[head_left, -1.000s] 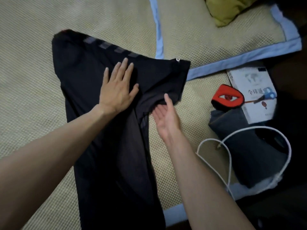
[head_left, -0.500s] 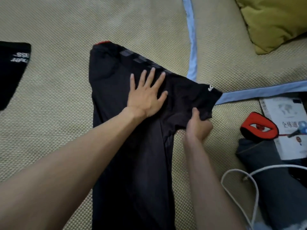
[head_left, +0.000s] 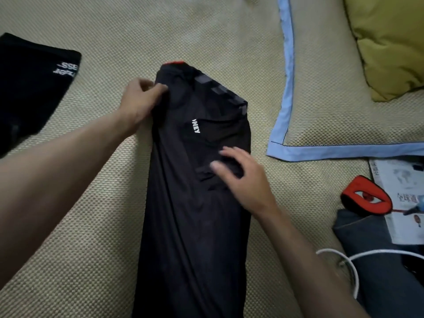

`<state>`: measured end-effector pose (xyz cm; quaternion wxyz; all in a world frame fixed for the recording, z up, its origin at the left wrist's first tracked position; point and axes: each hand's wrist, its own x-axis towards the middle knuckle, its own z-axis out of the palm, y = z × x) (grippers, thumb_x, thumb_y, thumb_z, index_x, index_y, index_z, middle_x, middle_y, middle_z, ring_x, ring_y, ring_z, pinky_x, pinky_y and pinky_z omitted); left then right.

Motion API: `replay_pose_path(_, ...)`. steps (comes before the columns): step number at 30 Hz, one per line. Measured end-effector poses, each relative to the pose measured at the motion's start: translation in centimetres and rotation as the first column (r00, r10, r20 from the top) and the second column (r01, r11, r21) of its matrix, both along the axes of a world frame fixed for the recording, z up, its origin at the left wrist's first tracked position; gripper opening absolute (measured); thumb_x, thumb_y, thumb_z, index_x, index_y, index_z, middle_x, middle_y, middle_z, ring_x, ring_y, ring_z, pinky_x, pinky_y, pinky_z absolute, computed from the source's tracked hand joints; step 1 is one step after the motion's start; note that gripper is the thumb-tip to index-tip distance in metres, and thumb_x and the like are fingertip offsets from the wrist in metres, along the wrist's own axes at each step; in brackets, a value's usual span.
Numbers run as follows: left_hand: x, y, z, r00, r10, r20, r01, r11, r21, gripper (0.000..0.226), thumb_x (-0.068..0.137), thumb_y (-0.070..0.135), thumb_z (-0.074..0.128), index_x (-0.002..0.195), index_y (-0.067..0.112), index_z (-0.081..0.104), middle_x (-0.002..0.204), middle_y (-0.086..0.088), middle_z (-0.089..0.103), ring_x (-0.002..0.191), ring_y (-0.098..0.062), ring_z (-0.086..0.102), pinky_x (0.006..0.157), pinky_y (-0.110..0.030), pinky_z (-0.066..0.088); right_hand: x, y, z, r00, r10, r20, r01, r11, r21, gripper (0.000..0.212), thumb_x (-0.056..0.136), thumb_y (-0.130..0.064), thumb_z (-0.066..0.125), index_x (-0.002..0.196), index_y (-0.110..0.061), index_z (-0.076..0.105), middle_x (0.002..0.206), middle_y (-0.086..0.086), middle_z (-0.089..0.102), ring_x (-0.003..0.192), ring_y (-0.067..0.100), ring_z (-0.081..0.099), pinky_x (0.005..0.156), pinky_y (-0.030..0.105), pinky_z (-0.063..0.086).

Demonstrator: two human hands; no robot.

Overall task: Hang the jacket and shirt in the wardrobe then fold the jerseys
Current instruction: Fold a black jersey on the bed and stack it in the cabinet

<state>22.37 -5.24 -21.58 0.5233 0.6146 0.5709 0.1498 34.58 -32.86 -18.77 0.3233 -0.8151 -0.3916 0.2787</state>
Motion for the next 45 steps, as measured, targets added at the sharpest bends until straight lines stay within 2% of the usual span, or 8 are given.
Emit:
replay_pose_path(4, 2.7, -0.7, -0.3, 0.993, 0.013, 0.115, -0.003, 0.997, -0.080, 0.057, 0.070, 0.043, 0.081, 0.116, 0.011, 0.067, 0.100, 0.003, 0.074, 0.085, -0.009, 0.073, 0.067, -0.020, 0.058, 4.1, 0.6, -0.3, 0.853, -0.507, -0.127, 0.511, 0.860, 0.001, 0.022, 0.095, -0.032, 0.068, 0.106, -0.014, 0.071, 0.095, -0.011, 0.073, 0.092, 0.004, 0.069, 0.089, 0.030, 0.055)
replay_pose_path(12, 4.8, 0.6, 1.4, 0.925, 0.163, 0.344, 0.011, 0.892, -0.451, 0.026, 0.086, 0.013, 0.077, 0.111, 0.010, 0.071, 0.090, -0.006, 0.079, 0.088, -0.023, 0.077, 0.067, -0.035, 0.062, 9.5, 6.5, -1.3, 0.674, -0.393, -0.626, 0.310, 0.919, -0.244, 0.032, 0.088, -0.015, 0.077, 0.117, -0.004, 0.072, 0.110, 0.011, 0.078, 0.104, 0.023, 0.074, 0.080, 0.029, 0.062)
replay_pose_path(23, 4.9, 5.6, 13.3, 0.896, -0.113, 0.429, 0.068, 0.991, 0.118, 0.033, 0.077, 0.018, 0.077, 0.106, 0.013, 0.065, 0.105, 0.002, 0.072, 0.088, -0.003, 0.072, 0.080, -0.021, 0.057, 12.6, 15.2, 8.5, 0.947, -0.176, -0.268, 0.224, 0.961, 0.161, 0.016, 0.074, -0.006, 0.078, 0.089, -0.012, 0.075, 0.079, -0.007, 0.078, 0.075, 0.003, 0.073, 0.071, 0.024, 0.058)
replay_pose_path(28, -5.7, -4.4, 14.9, 0.650, -0.757, -0.070, 0.625, 0.479, 0.616, 0.021, 0.084, 0.021, 0.072, 0.103, 0.025, 0.064, 0.095, 0.006, 0.065, 0.087, -0.018, 0.064, 0.081, -0.035, 0.052, 7.6, 5.8, 9.5, 0.991, 0.128, 0.031, -0.130, 0.987, 0.099, 0.019, 0.077, -0.004, 0.076, 0.089, -0.015, 0.066, 0.078, -0.006, 0.069, 0.072, -0.001, 0.061, 0.069, 0.019, 0.051)
replay_pose_path(34, -20.1, -21.5, 5.5, 0.004, -0.817, -0.577, 0.949, -0.178, 0.259, 0.044, 0.090, 0.024, 0.050, 0.133, 0.030, 0.058, 0.117, 0.005, 0.067, 0.099, -0.015, 0.068, 0.093, -0.032, 0.037, 1.1, -9.4, 5.5, 0.642, 0.751, -0.154, -0.700, 0.492, -0.517, 0.055, 0.083, -0.023, 0.062, 0.136, -0.034, 0.054, 0.136, -0.012, 0.058, 0.122, 0.010, 0.054, 0.097, 0.032, 0.047)
replay_pose_path(38, -22.9, -24.1, 4.7, 0.034, -0.893, -0.449, 0.983, -0.051, 0.176, 0.073, 0.080, 0.028, 0.057, 0.151, 0.032, 0.042, 0.131, 0.014, 0.061, 0.105, -0.002, 0.065, 0.091, -0.018, 0.048, 1.2, -10.3, 6.6, 0.758, 0.635, -0.149, -0.607, 0.602, -0.519, 0.048, 0.087, -0.013, 0.067, 0.131, -0.031, 0.061, 0.130, -0.014, 0.064, 0.119, 0.007, 0.059, 0.104, 0.033, 0.046)
replay_pose_path(41, -18.5, -20.3, 5.3, 0.288, -0.868, -0.405, 0.946, 0.192, 0.262, 0.057, 0.078, 0.024, 0.053, 0.134, 0.025, 0.054, 0.126, 0.007, 0.060, 0.105, -0.013, 0.061, 0.091, -0.031, 0.048, 2.1, -7.0, 5.8, 0.919, 0.386, 0.079, -0.345, 0.886, -0.310, 0.035, 0.086, -0.015, 0.071, 0.121, -0.019, 0.066, 0.118, -0.005, 0.069, 0.110, 0.014, 0.063, 0.100, 0.042, 0.049)
replay_pose_path(45, -9.6, -11.6, 2.7, 0.516, -0.653, -0.555, 0.847, 0.487, 0.215, 0.068, 0.082, 0.052, 0.060, 0.138, 0.015, 0.049, 0.136, -0.013, 0.053, 0.120, -0.035, 0.055, 0.099, -0.048, 0.048, 3.9, -0.3, 2.8, 0.941, 0.326, 0.090, -0.264, 0.874, -0.408, 0.076, 0.083, -0.043, 0.078, 0.146, -0.016, 0.045, 0.147, 0.004, 0.051, 0.135, 0.021, 0.048, 0.114, 0.042, 0.040)
